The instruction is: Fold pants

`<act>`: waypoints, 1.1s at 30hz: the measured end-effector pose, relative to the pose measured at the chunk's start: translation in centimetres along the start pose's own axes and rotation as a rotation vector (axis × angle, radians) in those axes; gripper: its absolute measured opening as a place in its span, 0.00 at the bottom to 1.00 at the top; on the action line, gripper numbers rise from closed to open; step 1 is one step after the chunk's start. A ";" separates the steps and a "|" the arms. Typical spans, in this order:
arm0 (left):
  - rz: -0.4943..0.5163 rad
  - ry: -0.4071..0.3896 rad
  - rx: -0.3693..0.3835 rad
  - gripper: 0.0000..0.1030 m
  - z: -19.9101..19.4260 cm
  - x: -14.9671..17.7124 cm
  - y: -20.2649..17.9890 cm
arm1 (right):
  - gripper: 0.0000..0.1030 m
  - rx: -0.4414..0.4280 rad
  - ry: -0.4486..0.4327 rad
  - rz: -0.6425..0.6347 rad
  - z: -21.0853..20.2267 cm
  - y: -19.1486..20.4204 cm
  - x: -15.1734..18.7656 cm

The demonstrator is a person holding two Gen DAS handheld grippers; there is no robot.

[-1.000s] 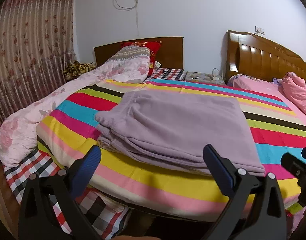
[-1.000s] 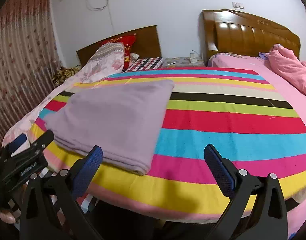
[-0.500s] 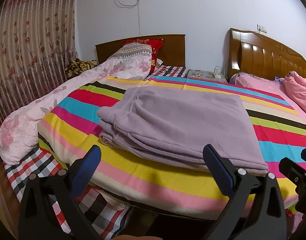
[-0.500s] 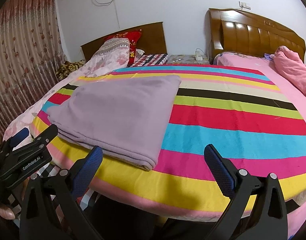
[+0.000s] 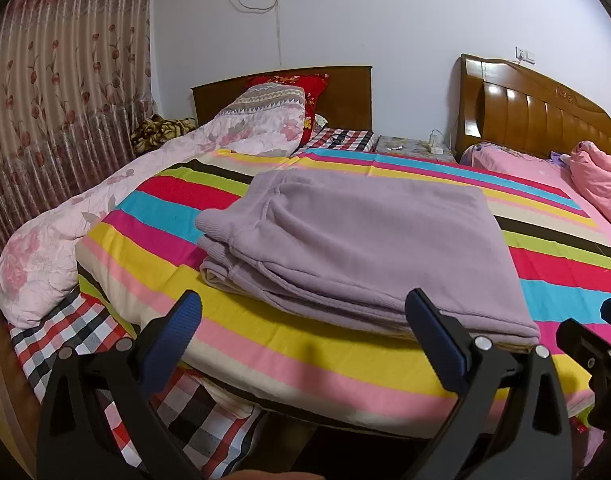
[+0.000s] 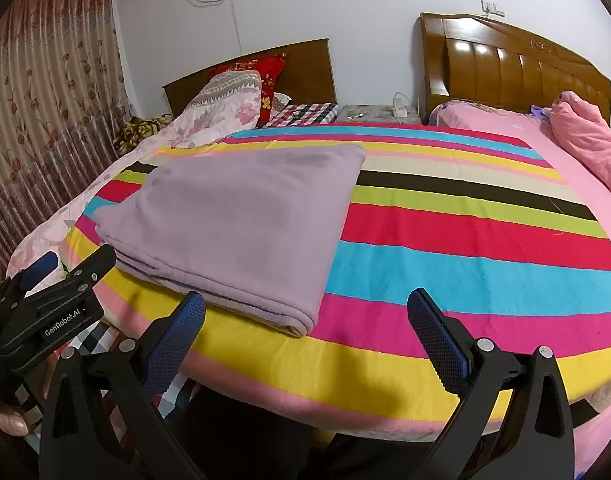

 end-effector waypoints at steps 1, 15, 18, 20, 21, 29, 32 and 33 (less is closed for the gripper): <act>0.001 0.000 0.000 0.99 0.0 0.0 0.0 | 0.95 0.000 0.001 0.000 0.0 0.0 0.0; -0.001 -0.003 -0.004 0.99 -0.1 0.1 0.1 | 0.95 -0.002 0.003 0.000 0.1 0.0 0.1; 0.000 -0.003 -0.003 0.99 -0.1 0.2 0.2 | 0.95 -0.001 0.003 0.000 0.1 0.0 0.1; -0.001 -0.002 -0.003 0.99 -0.1 0.1 0.2 | 0.95 -0.002 0.004 0.000 0.1 0.0 0.1; -0.001 -0.002 -0.003 0.99 0.0 0.1 0.2 | 0.95 -0.002 0.004 0.000 0.1 0.0 0.1; -0.003 -0.002 -0.009 0.99 -0.2 0.2 0.1 | 0.95 -0.003 0.006 0.000 0.2 0.1 0.2; -0.006 -0.003 -0.016 0.99 -0.4 0.2 0.0 | 0.95 -0.004 0.006 0.001 0.2 0.1 0.2; -0.007 -0.009 -0.021 0.99 -0.5 0.3 -0.1 | 0.95 -0.003 0.007 0.001 0.2 0.1 0.2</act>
Point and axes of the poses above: each gripper's, at about its wrist camera, not at the fingertips, and z roughly the way its jaws point, y to its left, x to its underside, the point moved 1 cm from there along z, roughly the way its jaws point, and after that the axes turned 11 degrees about -z, right-handed, at the moved point
